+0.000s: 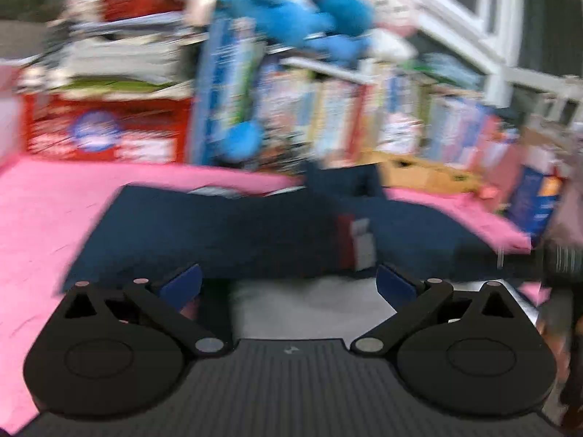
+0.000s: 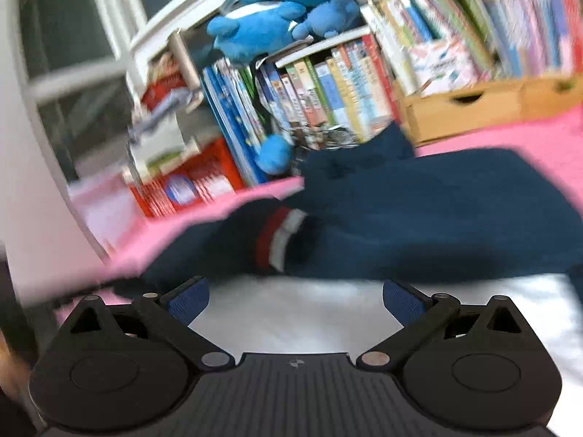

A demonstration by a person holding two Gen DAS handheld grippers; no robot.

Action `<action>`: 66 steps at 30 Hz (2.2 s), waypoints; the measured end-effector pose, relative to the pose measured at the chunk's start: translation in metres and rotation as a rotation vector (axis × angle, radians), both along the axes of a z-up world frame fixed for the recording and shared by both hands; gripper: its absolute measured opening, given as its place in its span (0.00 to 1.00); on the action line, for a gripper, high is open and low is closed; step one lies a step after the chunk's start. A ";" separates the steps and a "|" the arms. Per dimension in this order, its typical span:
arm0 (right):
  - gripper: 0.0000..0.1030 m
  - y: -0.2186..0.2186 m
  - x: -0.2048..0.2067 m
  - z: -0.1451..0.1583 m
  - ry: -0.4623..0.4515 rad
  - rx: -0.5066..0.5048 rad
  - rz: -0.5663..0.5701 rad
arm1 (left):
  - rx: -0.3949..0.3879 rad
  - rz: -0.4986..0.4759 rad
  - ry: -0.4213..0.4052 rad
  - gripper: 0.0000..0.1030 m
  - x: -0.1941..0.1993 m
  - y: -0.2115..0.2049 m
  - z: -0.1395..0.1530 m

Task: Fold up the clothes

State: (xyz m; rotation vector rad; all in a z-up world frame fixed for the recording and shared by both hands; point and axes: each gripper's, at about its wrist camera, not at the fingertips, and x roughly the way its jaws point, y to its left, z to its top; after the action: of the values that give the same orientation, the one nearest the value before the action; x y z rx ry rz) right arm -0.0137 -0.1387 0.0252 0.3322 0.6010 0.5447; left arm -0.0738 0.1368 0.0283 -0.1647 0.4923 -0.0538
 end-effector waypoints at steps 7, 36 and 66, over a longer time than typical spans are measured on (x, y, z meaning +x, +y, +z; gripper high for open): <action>0.56 0.090 0.080 -0.026 0.076 -0.141 -0.039 | 0.179 0.118 0.128 0.99 0.000 -0.010 -0.032; 0.81 -0.077 0.089 -0.039 0.071 -0.182 -0.370 | 0.203 0.164 0.099 1.00 0.029 0.000 -0.010; 0.67 -0.073 0.072 -0.001 -0.207 -0.474 -0.279 | 0.108 0.230 0.062 1.00 0.029 0.019 0.024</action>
State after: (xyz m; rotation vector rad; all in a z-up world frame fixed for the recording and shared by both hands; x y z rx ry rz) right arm 0.0583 -0.2118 0.0247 -0.0902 0.4559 0.1538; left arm -0.0452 0.1560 0.0522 -0.1165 0.5339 0.2031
